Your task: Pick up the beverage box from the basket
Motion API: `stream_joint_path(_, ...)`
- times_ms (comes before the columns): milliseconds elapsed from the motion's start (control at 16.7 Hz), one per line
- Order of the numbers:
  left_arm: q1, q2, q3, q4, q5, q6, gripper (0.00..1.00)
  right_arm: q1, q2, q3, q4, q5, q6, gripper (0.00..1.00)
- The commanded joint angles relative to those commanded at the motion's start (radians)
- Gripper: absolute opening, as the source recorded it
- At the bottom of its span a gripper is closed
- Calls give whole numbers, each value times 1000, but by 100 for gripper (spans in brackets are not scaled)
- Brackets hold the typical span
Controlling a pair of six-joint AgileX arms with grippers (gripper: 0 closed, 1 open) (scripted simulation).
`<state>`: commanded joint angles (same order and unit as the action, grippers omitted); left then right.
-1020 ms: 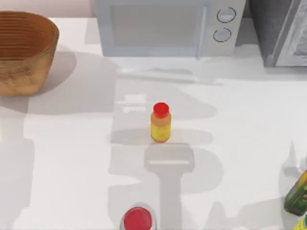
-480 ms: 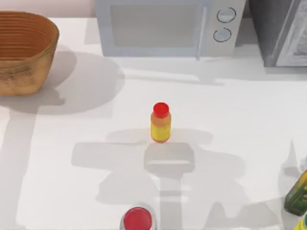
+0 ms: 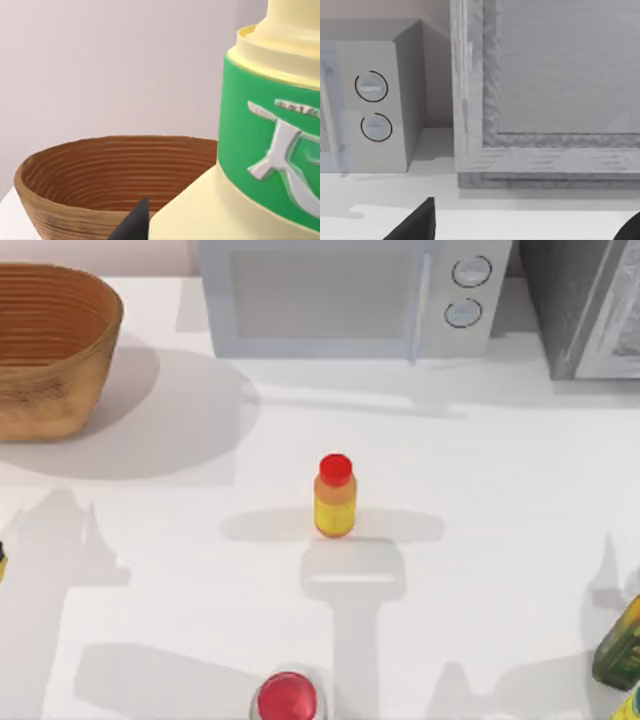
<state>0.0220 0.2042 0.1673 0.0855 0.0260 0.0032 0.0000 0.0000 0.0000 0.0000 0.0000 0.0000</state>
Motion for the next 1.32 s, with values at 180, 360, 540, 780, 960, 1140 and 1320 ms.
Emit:
stream_joint_path(180, -15, -149, -121, -60, -18, -2, 0, 0, 0, 0, 0, 0, 0, 100)
stream_joint_path(360, -22, -204, -167, -85, -26, -3, 0, 0, 0, 0, 0, 0, 0, 100)
stream_joint_path(540, -22, -204, -167, -85, -26, -3, 0, 0, 0, 0, 0, 0, 0, 100)
stream_joint_path(780, -30, -175, -165, -83, -44, -5, 0, 0, 0, 0, 0, 0, 0, 100)
stream_joint_path(960, -82, -79, -143, -62, -128, -18, 0, 0, 0, 0, 0, 0, 0, 100)
stream_joint_path(1140, -169, 59, -86, -7, -265, -29, 0, 0, 0, 0, 0, 0, 0, 100)
stream_joint_path(1320, -284, 224, -1, 76, -441, -36, 0, 0, 0, 0, 0, 0, 0, 100)
